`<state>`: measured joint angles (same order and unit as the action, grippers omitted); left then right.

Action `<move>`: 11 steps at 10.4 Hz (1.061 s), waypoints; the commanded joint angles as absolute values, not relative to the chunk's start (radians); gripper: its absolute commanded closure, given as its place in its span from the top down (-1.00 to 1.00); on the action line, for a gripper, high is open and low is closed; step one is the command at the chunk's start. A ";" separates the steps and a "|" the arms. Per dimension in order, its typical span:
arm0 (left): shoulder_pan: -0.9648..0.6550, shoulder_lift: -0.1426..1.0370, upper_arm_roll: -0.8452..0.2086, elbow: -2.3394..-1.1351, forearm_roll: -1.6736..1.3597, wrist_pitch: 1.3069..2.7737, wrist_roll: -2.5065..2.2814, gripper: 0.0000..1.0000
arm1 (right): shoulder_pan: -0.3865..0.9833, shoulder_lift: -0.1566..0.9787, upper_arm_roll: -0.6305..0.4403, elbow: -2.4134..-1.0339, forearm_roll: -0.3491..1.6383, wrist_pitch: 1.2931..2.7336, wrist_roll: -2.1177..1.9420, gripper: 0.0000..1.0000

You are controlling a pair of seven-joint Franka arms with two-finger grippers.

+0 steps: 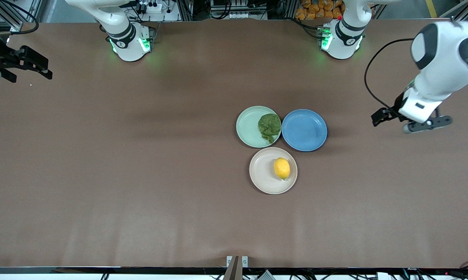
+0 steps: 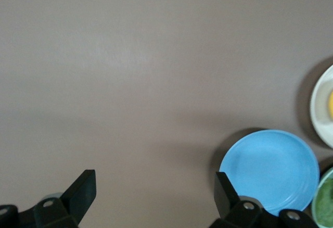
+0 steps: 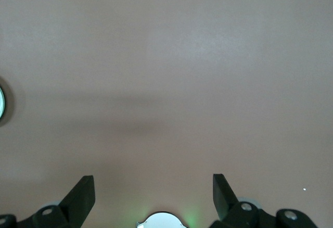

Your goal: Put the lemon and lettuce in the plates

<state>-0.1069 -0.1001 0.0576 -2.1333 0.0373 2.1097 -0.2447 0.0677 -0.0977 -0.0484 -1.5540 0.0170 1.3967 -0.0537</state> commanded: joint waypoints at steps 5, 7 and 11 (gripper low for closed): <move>-0.121 -0.025 0.054 -1.616 0.002 1.715 -0.215 1.00 | 0.067 -0.087 -0.037 -1.468 0.031 1.381 -0.061 1.00; -0.110 -0.031 0.054 -1.591 -0.041 1.710 -0.158 1.00 | 0.068 -0.087 -0.037 -1.463 0.028 1.379 -0.060 1.00; -0.127 -0.026 0.054 -1.591 -0.025 1.706 -0.121 1.00 | 0.043 -0.087 -0.035 -1.453 0.034 1.364 -0.063 1.00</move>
<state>-0.1181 -0.0430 0.0470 -1.6254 -0.0128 1.7338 -0.1655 0.0634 -0.0971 -0.0421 -1.4869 0.0182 1.3886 -0.0537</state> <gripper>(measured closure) 0.000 0.000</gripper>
